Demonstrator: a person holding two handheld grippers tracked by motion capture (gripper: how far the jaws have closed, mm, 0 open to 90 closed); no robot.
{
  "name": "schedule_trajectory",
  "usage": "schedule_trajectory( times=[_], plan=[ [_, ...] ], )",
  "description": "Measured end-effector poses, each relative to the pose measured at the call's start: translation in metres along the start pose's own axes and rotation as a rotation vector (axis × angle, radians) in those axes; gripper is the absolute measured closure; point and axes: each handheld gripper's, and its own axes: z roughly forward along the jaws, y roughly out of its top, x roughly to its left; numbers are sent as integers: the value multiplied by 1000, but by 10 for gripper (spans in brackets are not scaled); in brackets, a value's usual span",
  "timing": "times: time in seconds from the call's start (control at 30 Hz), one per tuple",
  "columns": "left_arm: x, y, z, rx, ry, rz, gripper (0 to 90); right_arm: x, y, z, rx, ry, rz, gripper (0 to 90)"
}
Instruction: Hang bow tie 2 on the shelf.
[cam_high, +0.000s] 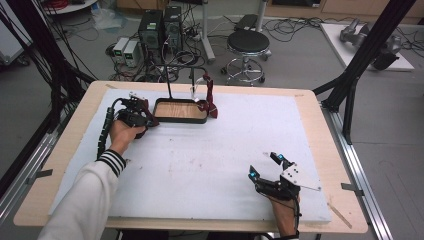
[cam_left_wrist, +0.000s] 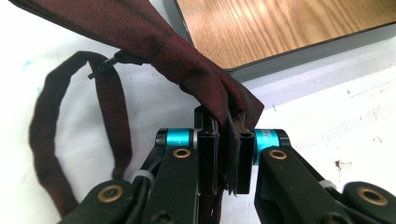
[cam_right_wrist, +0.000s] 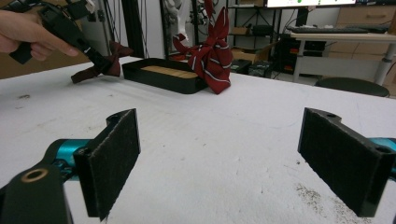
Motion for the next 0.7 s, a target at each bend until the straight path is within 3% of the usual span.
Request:
schedule_trajectory(
  times=[0.3, 0.5, 0.7],
  plan=[
    [1, -5, -21, -69, 0, 55, 844, 0, 0, 0, -4, -2, -13, 121],
    [-3, -8, -33, -127, 14, 113, 845, 1, 0, 0, -8, 5, -26, 121],
    [-8, -8, -44, -171, 12, 141, 846, 2, 0, 0, -2, 8, -27, 121]
  ],
)
